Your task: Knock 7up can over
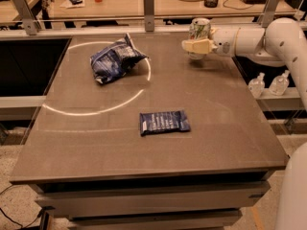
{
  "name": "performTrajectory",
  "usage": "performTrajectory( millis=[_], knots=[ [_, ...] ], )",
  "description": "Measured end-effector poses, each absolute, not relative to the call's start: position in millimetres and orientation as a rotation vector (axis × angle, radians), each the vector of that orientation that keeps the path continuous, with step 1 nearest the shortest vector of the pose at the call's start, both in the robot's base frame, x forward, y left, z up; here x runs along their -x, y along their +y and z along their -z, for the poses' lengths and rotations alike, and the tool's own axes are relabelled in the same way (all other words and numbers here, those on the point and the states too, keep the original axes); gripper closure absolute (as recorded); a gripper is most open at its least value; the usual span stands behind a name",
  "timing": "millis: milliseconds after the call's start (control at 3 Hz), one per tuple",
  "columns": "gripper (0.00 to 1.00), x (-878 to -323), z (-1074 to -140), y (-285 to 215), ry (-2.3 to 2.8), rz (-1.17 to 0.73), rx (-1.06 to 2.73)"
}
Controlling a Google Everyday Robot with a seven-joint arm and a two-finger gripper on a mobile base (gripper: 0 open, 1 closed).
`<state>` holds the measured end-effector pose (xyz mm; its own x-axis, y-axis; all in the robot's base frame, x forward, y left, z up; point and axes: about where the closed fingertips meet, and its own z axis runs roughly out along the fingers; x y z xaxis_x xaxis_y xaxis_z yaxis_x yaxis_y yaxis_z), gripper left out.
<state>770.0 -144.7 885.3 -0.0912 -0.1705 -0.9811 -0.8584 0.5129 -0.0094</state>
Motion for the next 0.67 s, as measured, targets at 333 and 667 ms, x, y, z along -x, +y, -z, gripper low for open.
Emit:
performTrajectory(
  millis=[333, 667],
  knots=[
    [1.0, -744.4, -911.2, -146.8, 1.611, -0.715, 0.963],
    [1.0, -711.7, -941.4, -140.1, 1.585, -0.738, 1.017]
  ],
)
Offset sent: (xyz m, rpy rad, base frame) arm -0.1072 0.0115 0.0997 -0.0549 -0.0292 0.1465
